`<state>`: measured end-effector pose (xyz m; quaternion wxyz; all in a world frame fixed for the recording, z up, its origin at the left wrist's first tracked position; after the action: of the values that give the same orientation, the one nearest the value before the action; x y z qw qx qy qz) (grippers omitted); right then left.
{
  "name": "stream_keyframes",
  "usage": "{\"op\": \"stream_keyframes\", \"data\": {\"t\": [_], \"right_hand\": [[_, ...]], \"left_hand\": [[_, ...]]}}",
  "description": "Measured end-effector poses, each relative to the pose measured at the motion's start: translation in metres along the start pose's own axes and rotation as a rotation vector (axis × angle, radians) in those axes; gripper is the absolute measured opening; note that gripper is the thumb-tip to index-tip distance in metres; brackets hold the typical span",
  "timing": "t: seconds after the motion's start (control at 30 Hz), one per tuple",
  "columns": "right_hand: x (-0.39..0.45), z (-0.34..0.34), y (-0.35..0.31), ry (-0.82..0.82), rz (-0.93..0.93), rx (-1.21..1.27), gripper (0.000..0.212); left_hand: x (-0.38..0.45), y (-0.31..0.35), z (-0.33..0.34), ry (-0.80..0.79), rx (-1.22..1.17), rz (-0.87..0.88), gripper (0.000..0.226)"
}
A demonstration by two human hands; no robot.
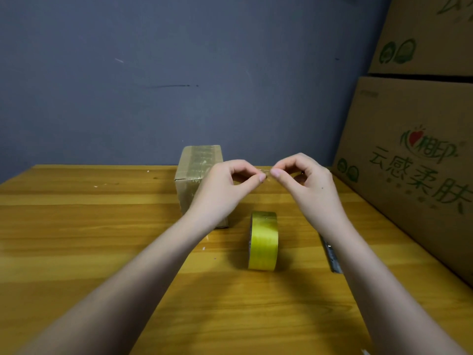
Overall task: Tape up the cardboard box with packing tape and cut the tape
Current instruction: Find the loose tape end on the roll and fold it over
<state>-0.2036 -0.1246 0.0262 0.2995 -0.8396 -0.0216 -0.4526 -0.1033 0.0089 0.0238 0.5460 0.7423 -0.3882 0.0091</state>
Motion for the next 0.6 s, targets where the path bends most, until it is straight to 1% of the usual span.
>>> {"op": "stream_keyframes", "data": {"t": [0.07, 0.1, 0.17, 0.2, 0.27, 0.33, 0.37, 0.43, 0.47, 0.53, 0.57, 0.6], "right_hand": [[-0.002, 0.0, 0.0, 0.012, 0.001, -0.012, 0.005], [-0.003, 0.0, 0.001, 0.022, 0.01, -0.01, 0.005], [-0.003, 0.0, 0.002, 0.034, 0.035, -0.001, 0.005], [-0.003, 0.0, 0.003, 0.035, 0.042, 0.004, 0.005], [-0.002, 0.0, 0.003, 0.032, 0.043, 0.009, 0.006], [-0.001, 0.0, 0.003, 0.026, 0.045, 0.011, 0.006], [0.0, 0.001, 0.002, 0.023, 0.051, 0.017, 0.006], [0.0, 0.004, 0.002, 0.022, 0.075, 0.039, 0.007], [0.001, 0.004, 0.002, 0.025, 0.089, 0.049, 0.007], [0.002, 0.005, 0.001, 0.03, 0.098, 0.051, 0.008], [0.003, 0.005, 0.001, 0.029, 0.093, 0.04, 0.008], [0.004, 0.005, 0.0, 0.024, 0.086, 0.025, 0.007]], "left_hand": [[-0.001, -0.004, -0.003, 0.069, 0.077, 0.013, 0.012], [-0.002, -0.007, -0.004, 0.091, 0.074, 0.002, 0.013], [-0.005, -0.019, -0.005, 0.078, 0.009, -0.074, 0.017], [-0.008, -0.025, -0.004, 0.036, 0.007, -0.14, 0.022], [-0.017, -0.034, 0.002, -0.124, 0.011, -0.298, 0.033], [-0.029, -0.04, 0.012, -0.278, -0.047, -0.492, 0.036], [-0.034, -0.04, 0.015, -0.315, -0.077, -0.576, 0.035], [-0.04, -0.048, 0.023, -0.344, -0.131, -0.671, 0.035], [-0.041, -0.051, 0.026, -0.364, -0.165, -0.705, 0.039], [-0.041, -0.052, 0.032, -0.432, -0.267, -0.759, 0.06], [-0.042, -0.048, 0.035, -0.48, -0.345, -0.778, 0.061], [-0.041, -0.043, 0.037, -0.53, -0.427, -0.789, 0.054]]}}
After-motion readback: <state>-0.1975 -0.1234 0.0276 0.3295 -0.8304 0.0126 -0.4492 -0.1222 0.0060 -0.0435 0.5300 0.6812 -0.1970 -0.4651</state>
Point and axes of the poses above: each hand's wrist, its own x-axis towards the middle knuckle, its own z-axis out of the palm, y = z × x, the point moved 1 cm from there along x, towards the middle knuckle, and after that the axes turned 9 degrees about -z, right-handed, at the moved point
